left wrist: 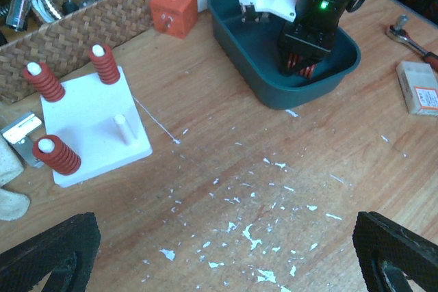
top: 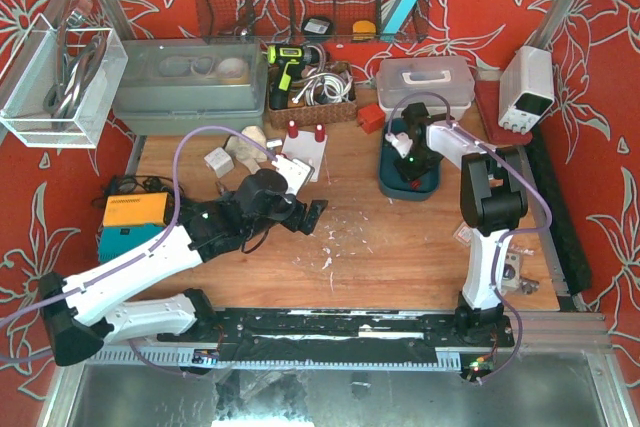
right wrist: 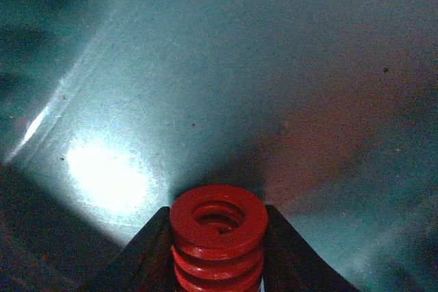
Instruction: Install the large spring
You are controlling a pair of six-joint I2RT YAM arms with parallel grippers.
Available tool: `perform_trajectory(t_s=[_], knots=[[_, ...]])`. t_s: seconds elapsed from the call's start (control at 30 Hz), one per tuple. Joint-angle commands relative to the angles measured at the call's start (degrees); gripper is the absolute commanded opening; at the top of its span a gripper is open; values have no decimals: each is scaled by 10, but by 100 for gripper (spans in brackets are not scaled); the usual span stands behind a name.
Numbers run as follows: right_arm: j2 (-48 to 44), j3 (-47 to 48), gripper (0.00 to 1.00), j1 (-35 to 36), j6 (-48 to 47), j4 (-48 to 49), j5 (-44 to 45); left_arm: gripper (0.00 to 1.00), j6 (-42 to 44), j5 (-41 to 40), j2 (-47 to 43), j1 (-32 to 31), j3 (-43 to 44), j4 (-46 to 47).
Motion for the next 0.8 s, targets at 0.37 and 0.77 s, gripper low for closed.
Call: perform_trajectory(t_s=[0.37,0.77], knots=[[-47,-81,47,-7,22,7,57,100,-13,-5,7,2,6,7],[-86,-20,7,-5,28,18,28,100,-77,22,68,41,38,-50]])
